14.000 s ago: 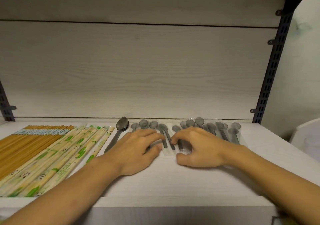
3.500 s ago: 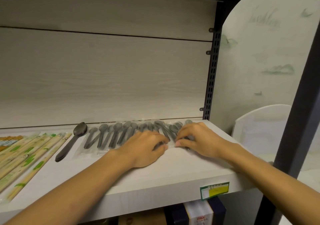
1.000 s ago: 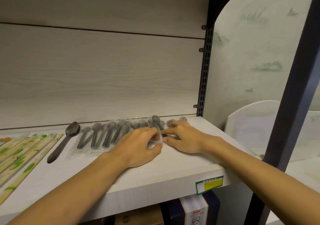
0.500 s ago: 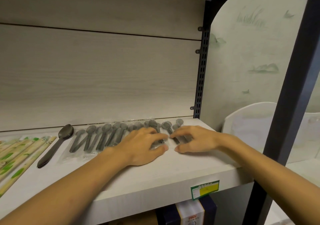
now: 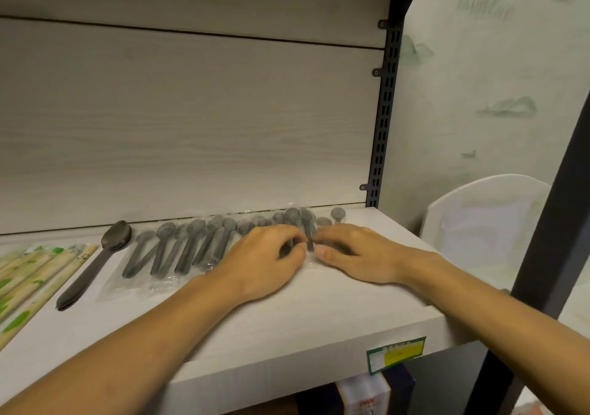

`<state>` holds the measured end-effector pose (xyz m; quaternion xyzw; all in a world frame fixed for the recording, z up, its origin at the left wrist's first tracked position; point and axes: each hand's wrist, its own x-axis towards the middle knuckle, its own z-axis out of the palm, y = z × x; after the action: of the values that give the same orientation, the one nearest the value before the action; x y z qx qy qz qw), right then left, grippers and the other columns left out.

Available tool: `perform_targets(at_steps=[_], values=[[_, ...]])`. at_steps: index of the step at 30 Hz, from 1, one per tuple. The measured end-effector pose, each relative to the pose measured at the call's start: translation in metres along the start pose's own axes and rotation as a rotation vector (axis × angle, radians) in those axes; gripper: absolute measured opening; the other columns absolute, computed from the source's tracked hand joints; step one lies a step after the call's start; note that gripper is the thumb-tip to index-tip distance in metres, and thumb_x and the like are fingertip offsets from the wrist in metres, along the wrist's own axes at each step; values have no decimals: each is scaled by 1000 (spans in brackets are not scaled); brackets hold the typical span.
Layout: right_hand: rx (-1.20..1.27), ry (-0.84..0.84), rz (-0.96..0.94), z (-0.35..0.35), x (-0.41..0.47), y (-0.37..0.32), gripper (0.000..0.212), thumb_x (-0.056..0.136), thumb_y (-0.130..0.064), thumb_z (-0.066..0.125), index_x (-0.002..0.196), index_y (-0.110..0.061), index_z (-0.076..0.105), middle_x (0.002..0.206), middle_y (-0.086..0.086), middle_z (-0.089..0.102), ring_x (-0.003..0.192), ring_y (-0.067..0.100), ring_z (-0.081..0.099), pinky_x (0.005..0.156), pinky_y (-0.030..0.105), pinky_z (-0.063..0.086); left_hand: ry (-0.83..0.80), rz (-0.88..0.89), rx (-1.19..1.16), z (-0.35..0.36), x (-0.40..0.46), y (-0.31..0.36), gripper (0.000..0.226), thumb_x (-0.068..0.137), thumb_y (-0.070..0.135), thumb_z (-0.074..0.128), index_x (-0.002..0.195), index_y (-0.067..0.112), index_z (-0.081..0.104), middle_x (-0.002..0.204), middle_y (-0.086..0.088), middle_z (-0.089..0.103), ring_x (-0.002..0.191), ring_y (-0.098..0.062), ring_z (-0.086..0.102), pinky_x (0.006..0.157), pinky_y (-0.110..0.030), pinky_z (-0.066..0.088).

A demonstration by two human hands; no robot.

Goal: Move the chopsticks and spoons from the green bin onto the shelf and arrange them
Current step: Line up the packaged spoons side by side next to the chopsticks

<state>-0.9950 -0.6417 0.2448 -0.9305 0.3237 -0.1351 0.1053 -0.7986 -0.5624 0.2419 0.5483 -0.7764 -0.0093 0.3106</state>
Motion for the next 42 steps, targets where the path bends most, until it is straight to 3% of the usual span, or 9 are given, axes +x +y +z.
perform_targets(at_steps=[5,9,12,16,19,22,25,30,42], values=[[-1,3,123,0,-4,2,75,82,-77,22,148,-42,28,159,-2,20,147,17,14,119,40,17,-5,16,32,0,-1,3,19,93,34,50,104,26,64,96,13,63,86,-8,56,79,-30,48],[57,117,171,-4,-6,2,62,94,-60,31,146,-27,31,145,0,43,130,18,43,108,35,35,-39,70,78,1,-4,7,27,93,37,52,116,26,61,122,11,59,112,-9,51,96,-28,41],[37,38,225,-3,-7,3,48,97,-58,27,116,-22,53,121,0,59,106,21,56,97,42,43,-108,84,72,4,-5,8,29,94,40,51,117,26,61,126,12,56,118,-4,45,100,-23,36],[93,38,191,-4,-11,0,45,101,-49,25,122,-24,55,120,-13,53,110,11,49,94,27,33,-142,111,78,5,-6,5,29,94,42,49,118,27,58,104,24,53,101,2,46,95,-27,41],[119,71,190,-7,-14,0,33,103,-38,31,126,-24,49,103,-27,49,100,8,49,80,17,33,-159,150,167,5,-6,7,38,96,43,45,130,28,51,131,16,50,125,-6,41,106,-29,34],[179,130,226,-7,-13,1,25,101,-32,38,121,-19,43,112,-7,58,105,18,54,85,25,42,-189,213,267,2,-2,11,46,97,47,41,140,30,42,150,11,35,139,-8,26,113,-28,22],[190,159,225,-8,-12,4,32,99,-24,39,130,-17,37,130,4,53,116,23,51,100,37,41,-216,293,287,0,5,17,47,97,46,42,141,30,42,147,9,39,136,-9,31,113,-29,23],[196,104,265,-6,-10,13,39,98,-15,35,137,-19,32,142,4,50,127,22,47,106,31,34,-382,270,311,8,14,27,49,98,53,30,143,35,37,148,14,39,135,-6,32,114,-33,26],[-15,126,258,-6,-5,24,39,102,-26,38,138,-18,50,146,3,41,135,19,37,113,31,26,-294,221,331,12,16,26,45,98,51,29,129,27,53,125,11,59,114,-10,52,98,-37,41]])
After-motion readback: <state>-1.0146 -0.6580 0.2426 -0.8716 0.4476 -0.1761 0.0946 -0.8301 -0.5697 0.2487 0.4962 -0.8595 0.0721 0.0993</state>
